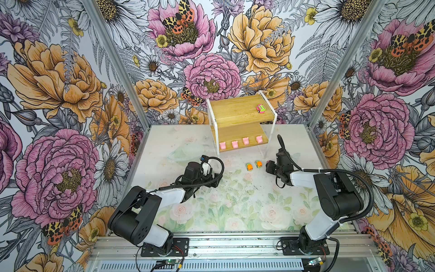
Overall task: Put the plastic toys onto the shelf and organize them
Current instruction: 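Close the right gripper on the pink-and-teal car, then lift the pink-and-teal car with the right gripper and carry it to the shelf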
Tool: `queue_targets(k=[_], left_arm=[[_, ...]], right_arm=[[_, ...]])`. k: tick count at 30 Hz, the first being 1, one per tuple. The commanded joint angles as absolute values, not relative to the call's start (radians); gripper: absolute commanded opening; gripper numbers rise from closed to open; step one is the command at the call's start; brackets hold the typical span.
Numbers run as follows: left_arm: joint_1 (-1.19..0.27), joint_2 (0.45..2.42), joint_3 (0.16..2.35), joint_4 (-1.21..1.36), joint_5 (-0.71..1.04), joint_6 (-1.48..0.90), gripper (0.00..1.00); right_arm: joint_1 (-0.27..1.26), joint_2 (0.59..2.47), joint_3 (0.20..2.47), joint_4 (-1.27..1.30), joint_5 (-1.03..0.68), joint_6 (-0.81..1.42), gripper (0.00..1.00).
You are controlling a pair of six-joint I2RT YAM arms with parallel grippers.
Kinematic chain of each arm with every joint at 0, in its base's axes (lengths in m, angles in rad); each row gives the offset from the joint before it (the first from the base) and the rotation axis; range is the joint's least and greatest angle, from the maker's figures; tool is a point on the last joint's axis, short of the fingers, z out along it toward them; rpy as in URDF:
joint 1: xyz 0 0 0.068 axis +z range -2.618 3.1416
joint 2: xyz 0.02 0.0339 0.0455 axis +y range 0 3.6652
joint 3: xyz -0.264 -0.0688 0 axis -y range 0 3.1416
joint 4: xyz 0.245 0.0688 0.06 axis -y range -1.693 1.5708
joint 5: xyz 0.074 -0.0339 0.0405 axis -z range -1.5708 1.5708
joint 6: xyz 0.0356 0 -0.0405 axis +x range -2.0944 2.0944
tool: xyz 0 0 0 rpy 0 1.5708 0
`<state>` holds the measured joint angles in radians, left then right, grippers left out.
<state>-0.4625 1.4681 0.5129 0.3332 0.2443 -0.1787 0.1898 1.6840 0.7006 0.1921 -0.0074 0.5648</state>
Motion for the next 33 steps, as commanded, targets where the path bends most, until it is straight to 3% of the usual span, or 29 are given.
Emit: queue_targets(k=[1,8,19,33], left_arm=[[-0.468,1.477,0.537,0.353,0.231,-0.167,0.99],[-0.466,1.483,0.537,0.353,0.229,-0.166,0.99],[-0.461,1.482,0.534,0.355,0.229,-0.165,0.99],[-0.460,1.458,0.527,0.357,0.241,-0.165,0.99]], right_arm=[[0.184,1.700,0.729,0.193,0.003,0.565,0.37],[0.186,1.700,0.728,0.189,0.008,0.568,0.27],[0.186,1.626,0.718,0.152,-0.004,0.553,0.24],[0.185,1.178,0.733,-0.195,-0.034,0.519,0.23]])
